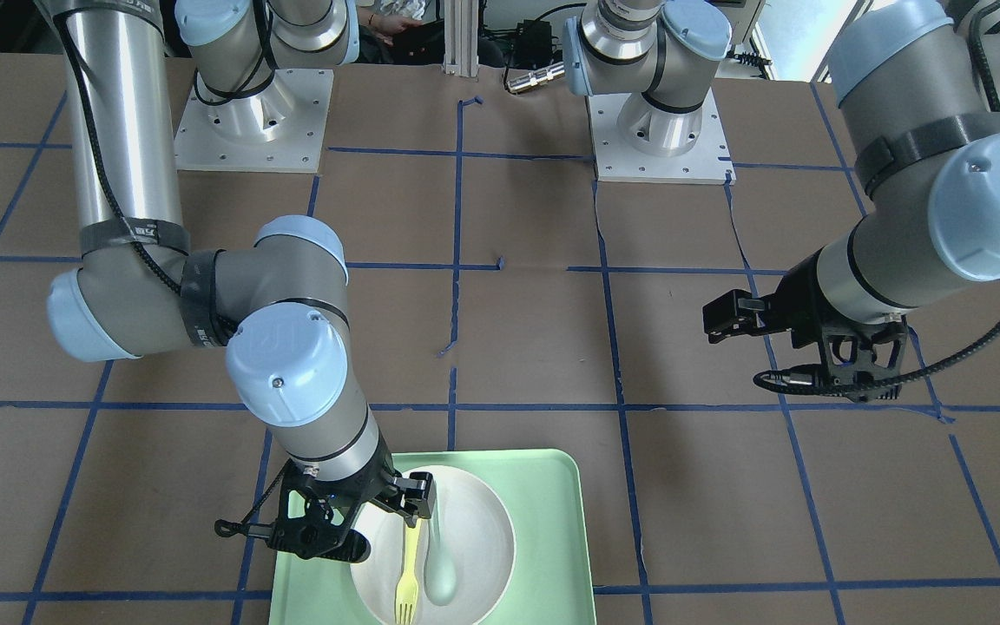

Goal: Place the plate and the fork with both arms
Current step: 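Lower the right gripper into the plate and grasp the yellow fork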

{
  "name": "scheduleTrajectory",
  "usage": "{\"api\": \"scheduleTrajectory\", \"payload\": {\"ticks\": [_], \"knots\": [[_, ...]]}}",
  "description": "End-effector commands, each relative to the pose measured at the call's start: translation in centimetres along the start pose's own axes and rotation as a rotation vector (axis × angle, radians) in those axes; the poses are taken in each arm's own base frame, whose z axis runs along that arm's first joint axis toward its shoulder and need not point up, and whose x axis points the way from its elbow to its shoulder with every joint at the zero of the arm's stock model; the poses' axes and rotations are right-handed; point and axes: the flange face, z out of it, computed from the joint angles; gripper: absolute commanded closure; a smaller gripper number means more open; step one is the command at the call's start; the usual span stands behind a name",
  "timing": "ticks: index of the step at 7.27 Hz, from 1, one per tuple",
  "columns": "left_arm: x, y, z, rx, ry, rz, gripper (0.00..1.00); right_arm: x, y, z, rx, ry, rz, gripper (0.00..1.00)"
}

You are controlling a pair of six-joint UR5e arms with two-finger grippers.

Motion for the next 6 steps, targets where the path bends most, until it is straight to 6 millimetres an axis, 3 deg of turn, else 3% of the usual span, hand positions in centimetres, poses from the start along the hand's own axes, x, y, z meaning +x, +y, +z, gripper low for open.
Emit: {"api": "scheduleTrajectory", "payload": {"ticks": [1,4,6], "knots": [[0.0,0.5,0.8,-0.014,0.007,-0.002,0.0,-0.5,0.4,2.9,-0.027,0.004,-0.013,0.41],[0.1,0.8,1.7,-0.031,0.009,-0.001,0.0,-1.0,-0.3,6.3,-0.052,0.012,-0.018,0.47],[0.0,0.8,2.0,-0.034,0.008,-0.001,0.0,-1.1,-0.6,7.3,-0.059,0.014,-0.021,0.47]]}}
